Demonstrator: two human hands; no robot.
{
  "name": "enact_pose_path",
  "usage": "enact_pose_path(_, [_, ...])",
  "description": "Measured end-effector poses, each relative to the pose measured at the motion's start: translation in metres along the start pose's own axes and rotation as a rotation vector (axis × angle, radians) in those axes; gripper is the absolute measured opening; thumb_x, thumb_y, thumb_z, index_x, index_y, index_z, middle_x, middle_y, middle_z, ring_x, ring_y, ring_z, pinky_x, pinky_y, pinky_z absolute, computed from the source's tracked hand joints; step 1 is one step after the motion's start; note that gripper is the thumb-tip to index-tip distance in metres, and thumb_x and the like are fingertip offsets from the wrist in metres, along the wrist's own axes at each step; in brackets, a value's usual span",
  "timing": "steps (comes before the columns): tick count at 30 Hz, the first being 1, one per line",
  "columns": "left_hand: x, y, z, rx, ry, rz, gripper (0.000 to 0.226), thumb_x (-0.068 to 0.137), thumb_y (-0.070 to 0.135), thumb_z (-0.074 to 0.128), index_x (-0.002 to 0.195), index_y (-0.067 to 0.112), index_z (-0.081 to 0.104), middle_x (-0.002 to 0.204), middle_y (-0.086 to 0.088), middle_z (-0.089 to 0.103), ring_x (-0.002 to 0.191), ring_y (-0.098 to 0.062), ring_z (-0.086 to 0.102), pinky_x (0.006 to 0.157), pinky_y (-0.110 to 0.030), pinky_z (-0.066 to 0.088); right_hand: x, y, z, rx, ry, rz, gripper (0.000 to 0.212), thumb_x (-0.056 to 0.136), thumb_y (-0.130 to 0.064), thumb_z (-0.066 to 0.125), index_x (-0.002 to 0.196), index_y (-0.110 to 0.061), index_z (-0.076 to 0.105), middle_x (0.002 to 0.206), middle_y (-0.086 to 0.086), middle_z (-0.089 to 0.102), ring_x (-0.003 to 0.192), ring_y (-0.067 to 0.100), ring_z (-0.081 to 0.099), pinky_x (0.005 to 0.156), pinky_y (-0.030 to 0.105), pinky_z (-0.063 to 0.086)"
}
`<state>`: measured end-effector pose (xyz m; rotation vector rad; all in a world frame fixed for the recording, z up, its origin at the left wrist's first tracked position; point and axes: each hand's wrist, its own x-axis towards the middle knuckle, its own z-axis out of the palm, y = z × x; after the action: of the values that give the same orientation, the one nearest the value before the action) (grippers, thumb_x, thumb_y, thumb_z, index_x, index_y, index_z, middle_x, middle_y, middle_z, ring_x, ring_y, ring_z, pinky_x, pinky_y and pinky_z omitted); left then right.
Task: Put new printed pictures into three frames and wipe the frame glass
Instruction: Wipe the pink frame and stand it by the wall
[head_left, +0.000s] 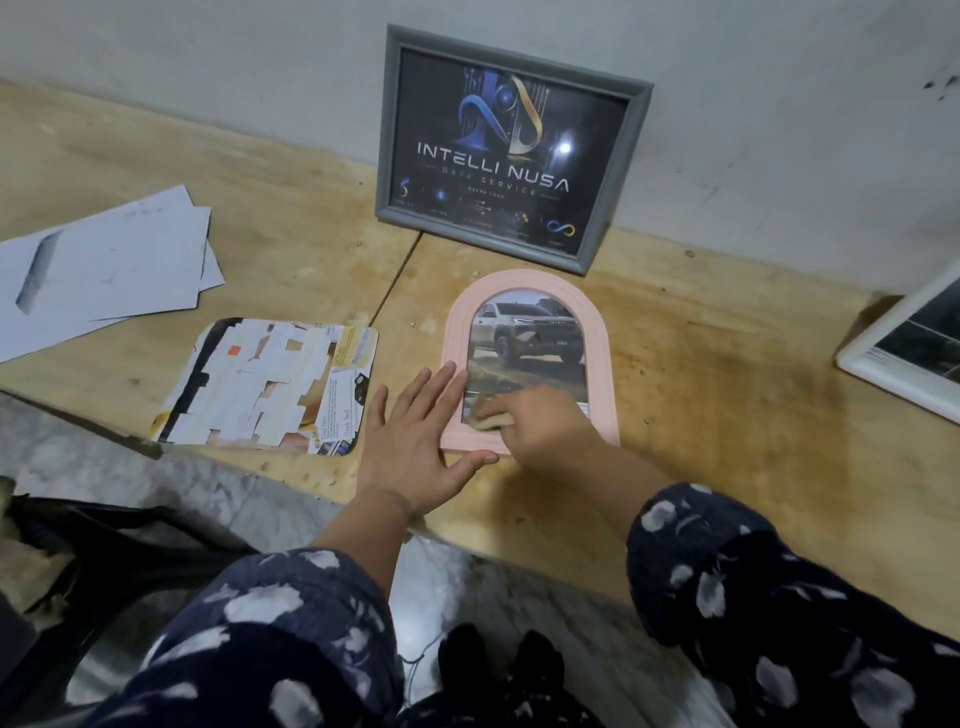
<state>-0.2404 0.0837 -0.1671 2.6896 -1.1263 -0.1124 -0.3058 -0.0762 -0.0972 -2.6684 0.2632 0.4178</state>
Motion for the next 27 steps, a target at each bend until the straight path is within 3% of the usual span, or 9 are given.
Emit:
enact_pose_path(3, [0.001, 0.001, 0.001, 0.009, 0.020, 0.024, 0.080, 0.080, 0.081, 0.024, 0.150, 0.043, 0.015, 0.160, 0.013, 0.010, 0.148, -0.015, 0.011, 0.116, -0.053, 0.006, 0.012, 0.007, -0.037, 0.283, 0.063, 0.133, 0.031, 0.090, -0.009, 0.049, 0.113, -0.015, 0.070, 0.112, 0.004, 0.069, 0.094, 0.020, 0.062, 0.075, 0.018, 0.046])
enact_pose_path(5, [0.003, 0.002, 0.002, 0.001, 0.030, 0.037, 0.074, 0.081, 0.080, 0.028, 0.146, 0.045, 0.028, 0.160, 0.009, 0.017, 0.147, -0.019, 0.016, 0.115, -0.055, 0.010, 0.033, 0.017, -0.060, 0.322, 0.207, 0.198, 0.030, 0.088, -0.008, 0.051, 0.111, -0.013, 0.070, 0.108, 0.001, 0.067, 0.093, 0.016, 0.058, 0.077, 0.019, 0.041])
enact_pose_path(8, [0.003, 0.001, 0.003, 0.006, 0.054, 0.040, 0.069, 0.081, 0.079, 0.031, 0.137, 0.041, 0.042, 0.159, 0.007, 0.021, 0.146, -0.021, 0.019, 0.115, -0.055, 0.013, 0.067, 0.033, -0.075, 0.204, 0.360, 0.231, 0.036, 0.087, -0.005, 0.048, 0.112, -0.020, 0.070, 0.117, 0.004, 0.067, 0.102, 0.024, 0.061, 0.086, 0.031, 0.049])
enact_pose_path(12, [0.004, 0.000, 0.003, 0.028, 0.070, 0.027, 0.069, 0.080, 0.080, 0.030, 0.135, 0.041, 0.046, 0.158, 0.008, 0.022, 0.146, -0.020, 0.020, 0.115, -0.054, 0.014, 0.080, 0.049, -0.046, 0.041, 0.239, 0.233, 0.046, 0.089, 0.000, 0.042, 0.125, -0.021, 0.063, 0.136, 0.007, 0.056, 0.122, 0.029, 0.052, 0.101, 0.032, 0.042])
enact_pose_path(17, [0.002, 0.003, 0.006, 0.011, 0.068, 0.020, 0.069, 0.080, 0.080, 0.031, 0.134, 0.040, 0.048, 0.157, 0.008, 0.025, 0.144, -0.021, 0.024, 0.114, -0.055, 0.015, 0.042, 0.039, 0.001, -0.018, 0.292, 0.152, 0.047, 0.084, 0.001, 0.049, 0.120, -0.025, 0.065, 0.123, 0.004, 0.066, 0.109, 0.028, 0.062, 0.090, 0.031, 0.049])
enact_pose_path(22, [0.001, 0.004, 0.004, 0.044, 0.024, 0.005, 0.072, 0.080, 0.082, 0.022, 0.138, 0.044, 0.040, 0.159, 0.010, 0.016, 0.146, -0.019, 0.016, 0.116, -0.052, 0.009, -0.009, 0.030, 0.022, -0.076, 0.253, 0.062, 0.045, 0.087, -0.016, 0.039, 0.124, -0.027, 0.063, 0.131, -0.007, 0.061, 0.118, 0.019, 0.056, 0.095, 0.024, 0.035])
enact_pose_path(25, [0.001, 0.006, 0.001, 0.039, 0.029, 0.005, 0.074, 0.079, 0.082, 0.020, 0.138, 0.043, 0.040, 0.159, 0.010, 0.017, 0.146, -0.019, 0.016, 0.117, -0.052, 0.009, -0.015, 0.028, 0.006, -0.059, 0.165, 0.089, 0.042, 0.089, -0.021, 0.037, 0.111, -0.030, 0.071, 0.117, -0.008, 0.068, 0.105, 0.019, 0.061, 0.088, 0.025, 0.041])
enact_pose_path(27, [0.001, 0.005, 0.001, 0.025, 0.038, 0.008, 0.073, 0.079, 0.082, 0.023, 0.137, 0.043, 0.043, 0.159, 0.010, 0.020, 0.146, -0.019, 0.018, 0.116, -0.052, 0.010, -0.010, 0.027, -0.021, 0.111, 0.066, 0.185, 0.034, 0.089, -0.015, 0.045, 0.096, -0.027, 0.076, 0.089, -0.007, 0.072, 0.082, 0.016, 0.064, 0.069, 0.025, 0.050])
